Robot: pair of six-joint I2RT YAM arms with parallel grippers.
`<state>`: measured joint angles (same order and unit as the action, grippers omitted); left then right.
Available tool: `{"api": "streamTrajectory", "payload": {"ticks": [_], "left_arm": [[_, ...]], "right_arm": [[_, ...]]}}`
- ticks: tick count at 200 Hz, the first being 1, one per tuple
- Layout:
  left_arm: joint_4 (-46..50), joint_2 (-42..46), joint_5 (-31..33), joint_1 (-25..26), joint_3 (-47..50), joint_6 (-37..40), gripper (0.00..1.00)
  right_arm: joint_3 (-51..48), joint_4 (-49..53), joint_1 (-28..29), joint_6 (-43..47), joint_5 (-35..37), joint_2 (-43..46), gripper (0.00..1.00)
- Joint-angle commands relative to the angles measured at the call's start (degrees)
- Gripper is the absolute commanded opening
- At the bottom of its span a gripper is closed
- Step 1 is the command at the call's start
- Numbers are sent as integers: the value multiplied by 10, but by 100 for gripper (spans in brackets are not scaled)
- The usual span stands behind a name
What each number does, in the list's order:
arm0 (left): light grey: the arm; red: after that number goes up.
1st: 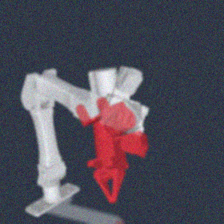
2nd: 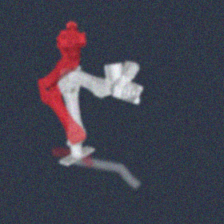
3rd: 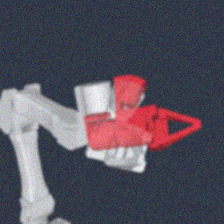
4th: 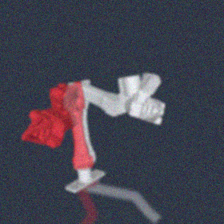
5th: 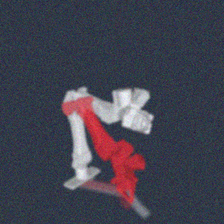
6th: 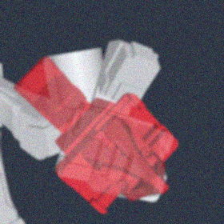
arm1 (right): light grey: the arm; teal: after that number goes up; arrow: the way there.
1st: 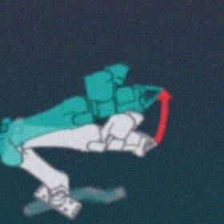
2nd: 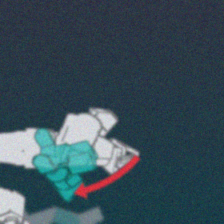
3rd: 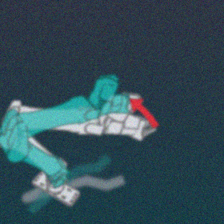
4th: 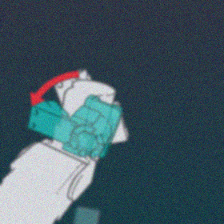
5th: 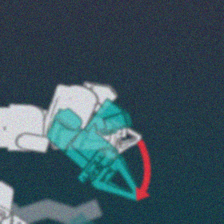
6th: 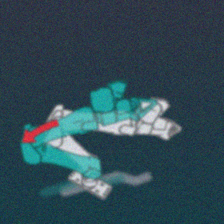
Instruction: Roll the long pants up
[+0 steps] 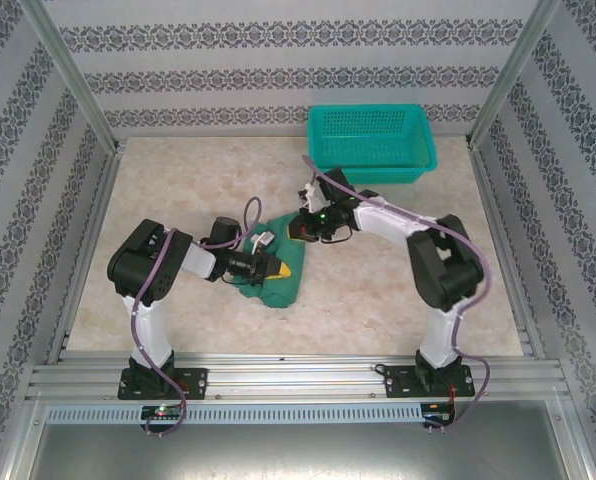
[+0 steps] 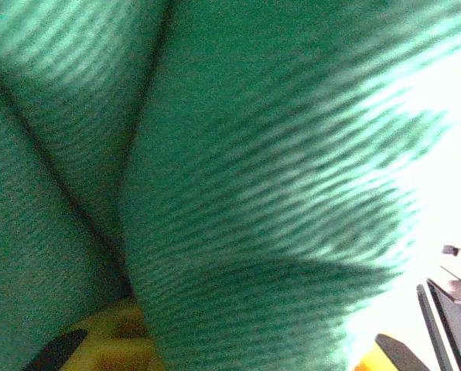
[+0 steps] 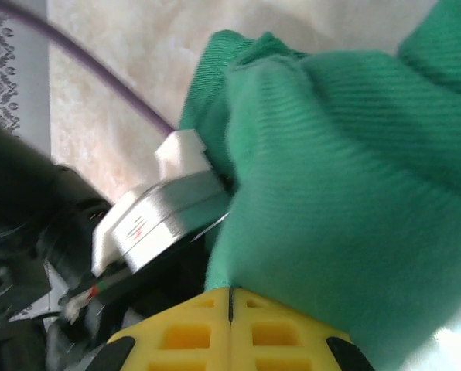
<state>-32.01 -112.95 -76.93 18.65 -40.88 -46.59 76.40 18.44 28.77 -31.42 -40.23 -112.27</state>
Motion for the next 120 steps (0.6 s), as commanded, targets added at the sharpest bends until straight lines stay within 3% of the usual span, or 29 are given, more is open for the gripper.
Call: {"api": "streamTrajectory", "payload": {"ticks": [1,30,72,92,107,120], "left_arm": [[73,-57,92,-4,31,17,0],[89,-52,95,-5,31,27,0],[114,-49,98,-4,21,45,0],[114,-56,98,-4,19,46,0],[119,-55,98,-5,17,49,0],[126,-51,100,-4,16,54,0]], "right_arm": [[41,51,25,-13,-3,-117,0],[84,84,52,-8,27,-177,0],[13,40,16,-4,75,-27,0],[-19,53,-12,16,97,48,37],[-22,89,-25,43,109,74,52],[-22,115,-28,67,117,79,56]]}}
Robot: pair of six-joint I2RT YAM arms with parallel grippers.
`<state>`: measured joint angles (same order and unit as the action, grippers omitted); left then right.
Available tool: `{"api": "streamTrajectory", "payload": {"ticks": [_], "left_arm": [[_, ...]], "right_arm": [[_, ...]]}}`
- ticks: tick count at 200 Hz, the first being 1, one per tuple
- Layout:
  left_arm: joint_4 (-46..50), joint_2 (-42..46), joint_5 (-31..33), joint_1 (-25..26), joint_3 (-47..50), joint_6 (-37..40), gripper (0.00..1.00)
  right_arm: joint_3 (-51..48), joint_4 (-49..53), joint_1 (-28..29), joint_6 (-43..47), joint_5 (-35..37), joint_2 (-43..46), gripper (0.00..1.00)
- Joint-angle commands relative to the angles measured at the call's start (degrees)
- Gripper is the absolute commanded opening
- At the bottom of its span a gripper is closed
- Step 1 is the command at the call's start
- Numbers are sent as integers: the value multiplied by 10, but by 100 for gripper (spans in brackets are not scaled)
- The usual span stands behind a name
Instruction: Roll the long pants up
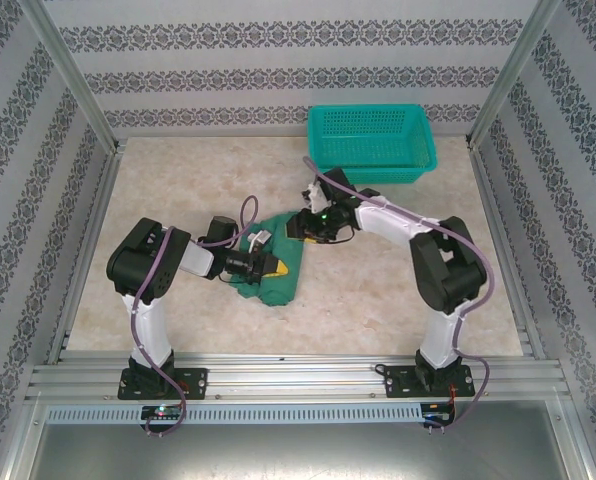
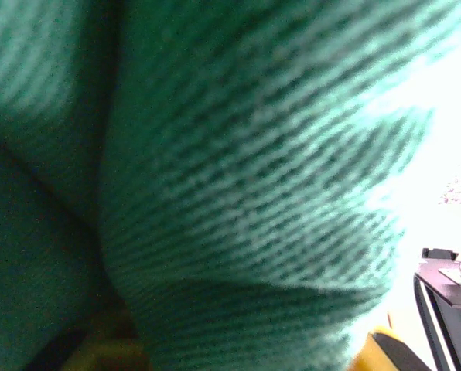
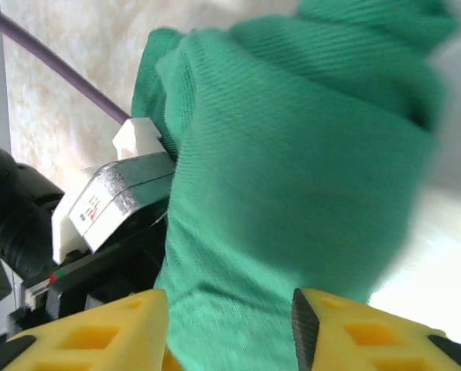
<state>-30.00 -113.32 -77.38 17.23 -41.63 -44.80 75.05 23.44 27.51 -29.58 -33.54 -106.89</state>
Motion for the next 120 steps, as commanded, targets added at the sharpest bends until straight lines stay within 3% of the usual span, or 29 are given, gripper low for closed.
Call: {"api": "streamTrajectory", "payload": {"ticks": [1,13,18,37,42,48,53,120], "left_arm": [[107,-47,104,10,24,37,0],[111,-44,104,10,23,39,0],[111,-42,104,10,23,40,0],[115,-40,103,10,23,43,0],[116,-40,103,10,23,43,0],[115,-40,104,10,23,42,0],[116,-39,103,10,23,42,0],[117,-35,101,9,22,44,0]], "right_arm": [[-9,66,-16,50,51,25,57],[-17,62,-15,61,43,21,63],[-22,57,-15,63,38,18,72],[-28,28,-12,66,16,-5,75],[-28,20,-10,65,12,-12,85],[-29,9,-8,66,6,-18,88],[-31,0,-6,65,2,-22,97],[-35,-130,11,12,-67,-92,98]]}}
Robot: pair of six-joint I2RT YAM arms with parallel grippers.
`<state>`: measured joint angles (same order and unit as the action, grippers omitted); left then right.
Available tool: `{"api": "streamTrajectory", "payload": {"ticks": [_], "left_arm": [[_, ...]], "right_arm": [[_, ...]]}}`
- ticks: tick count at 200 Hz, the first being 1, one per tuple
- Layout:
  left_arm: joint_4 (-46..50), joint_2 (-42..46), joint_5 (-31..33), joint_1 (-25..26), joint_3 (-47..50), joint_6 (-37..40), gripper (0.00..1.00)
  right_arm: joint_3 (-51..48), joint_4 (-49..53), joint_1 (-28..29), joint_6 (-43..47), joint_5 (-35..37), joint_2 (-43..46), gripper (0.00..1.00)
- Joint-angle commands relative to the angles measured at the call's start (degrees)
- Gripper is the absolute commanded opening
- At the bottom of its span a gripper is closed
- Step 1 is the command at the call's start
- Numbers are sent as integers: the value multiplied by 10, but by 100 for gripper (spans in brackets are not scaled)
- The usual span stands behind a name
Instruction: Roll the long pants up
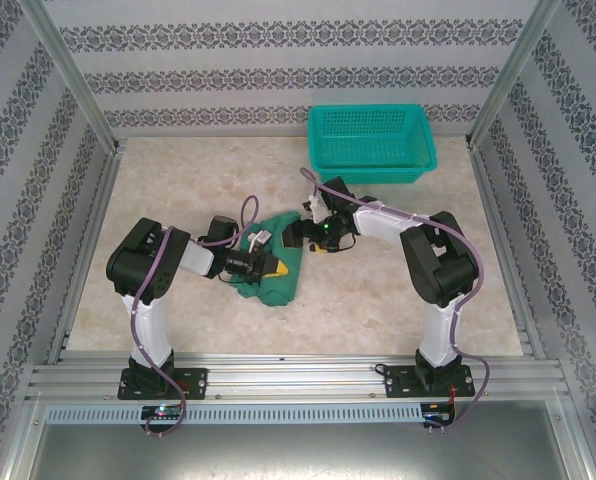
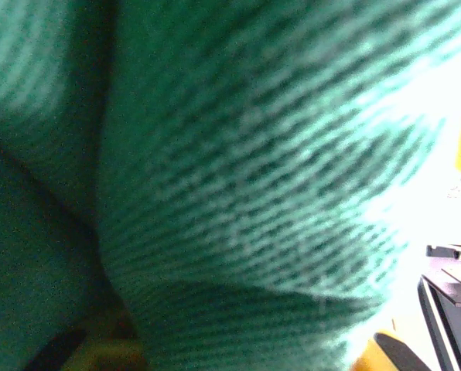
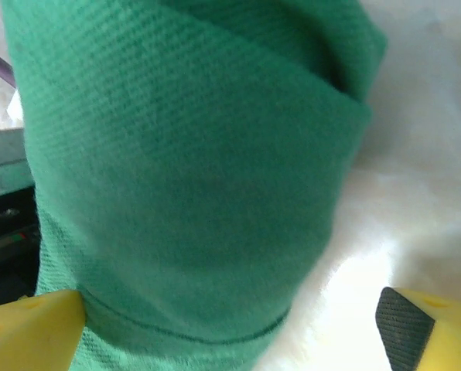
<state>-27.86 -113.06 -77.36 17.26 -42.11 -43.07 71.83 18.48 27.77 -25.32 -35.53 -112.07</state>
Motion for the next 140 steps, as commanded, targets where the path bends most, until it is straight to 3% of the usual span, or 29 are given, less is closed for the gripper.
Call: {"api": "streamTrajectory", "payload": {"ticks": [1,32,52,56,62,65,69,70,107,140], "left_arm": [[96,-38,100,9,27,26,0],[93,-35,99,9,27,26,0],[94,-35,97,8,27,28,0],[94,-35,97,8,27,28,0],[94,-34,97,8,26,27,0],[96,-34,98,7,26,28,0],[101,-34,100,6,24,32,0],[103,-34,101,6,24,33,0],[273,5,177,-10,-21,141,0],[442,86,326,-12,-103,220,15]], "right_arm": [[-3,-83,8,-32,-48,-42,98],[7,-164,13,-80,-90,-94,97],[25,-178,14,-98,-107,-131,86],[27,-185,13,-104,-113,-139,76],[31,-188,11,-111,-122,-152,51],[33,-187,9,-114,-125,-158,35],[36,-185,8,-118,-128,-165,4],[36,-184,7,-119,-129,-166,0],[-52,-247,-27,-162,-108,-142,0],[-135,-273,-52,-187,-78,-85,0]]}}
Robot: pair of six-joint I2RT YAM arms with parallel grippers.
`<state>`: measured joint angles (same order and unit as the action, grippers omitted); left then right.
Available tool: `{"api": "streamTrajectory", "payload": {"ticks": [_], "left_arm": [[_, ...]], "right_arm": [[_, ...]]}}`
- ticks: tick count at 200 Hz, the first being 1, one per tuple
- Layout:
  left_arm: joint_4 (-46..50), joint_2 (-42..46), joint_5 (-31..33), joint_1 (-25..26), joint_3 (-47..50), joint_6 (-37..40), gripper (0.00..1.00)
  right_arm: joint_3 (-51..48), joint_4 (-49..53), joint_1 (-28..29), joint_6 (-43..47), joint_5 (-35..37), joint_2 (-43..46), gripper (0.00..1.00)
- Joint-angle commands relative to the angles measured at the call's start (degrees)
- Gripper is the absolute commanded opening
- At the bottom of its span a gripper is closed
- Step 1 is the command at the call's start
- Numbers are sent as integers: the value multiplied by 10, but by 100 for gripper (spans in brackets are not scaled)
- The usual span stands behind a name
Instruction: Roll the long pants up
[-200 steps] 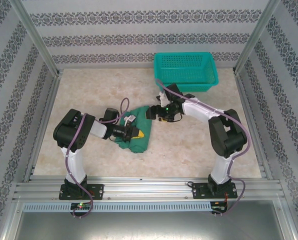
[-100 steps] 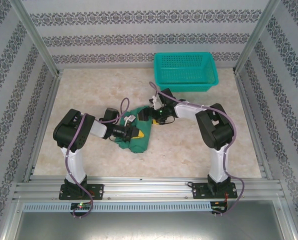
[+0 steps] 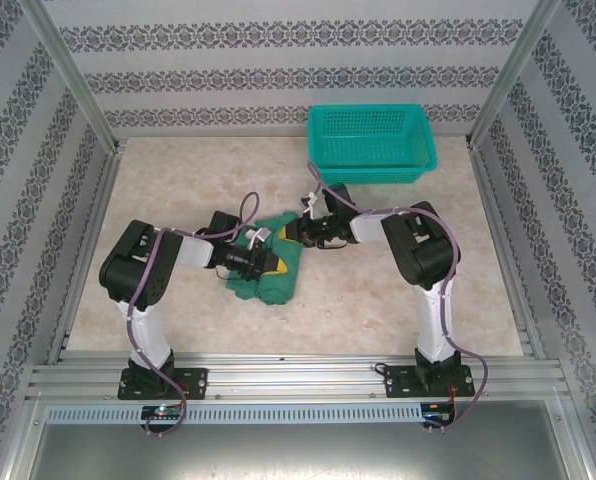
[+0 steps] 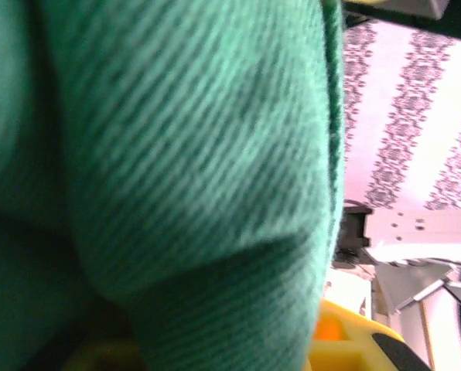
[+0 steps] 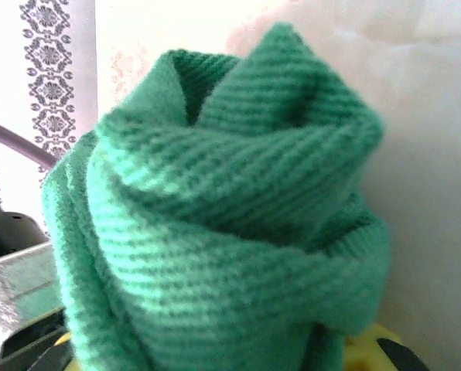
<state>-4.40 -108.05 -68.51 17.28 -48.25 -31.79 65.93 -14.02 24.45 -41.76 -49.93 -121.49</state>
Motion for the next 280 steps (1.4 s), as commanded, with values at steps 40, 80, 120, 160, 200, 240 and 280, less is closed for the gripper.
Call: {"api": "streamTrajectory", "payload": {"ticks": [40,80,120,160,200,240,280], "left_arm": [[328,177,564,33,-113,155,25],[375,252,918,232,-143,210,45],[398,246,1018,378,-154,220,43],[411,169,1004,451,-182,215,49],[432,116,923,478,-228,214,71],[500,30,974,479,-259,177,72],[534,-29,1037,477,-249,127,73]], "right_arm": [[-143,70,-23,-45,114,96,0],[-175,129,2,-74,182,172,0],[-160,181,38,-73,215,184,0],[-160,182,43,-72,217,178,0],[-153,193,46,-66,220,171,0],[-149,190,48,-66,219,164,0],[-148,193,49,-61,214,155,0]]}}
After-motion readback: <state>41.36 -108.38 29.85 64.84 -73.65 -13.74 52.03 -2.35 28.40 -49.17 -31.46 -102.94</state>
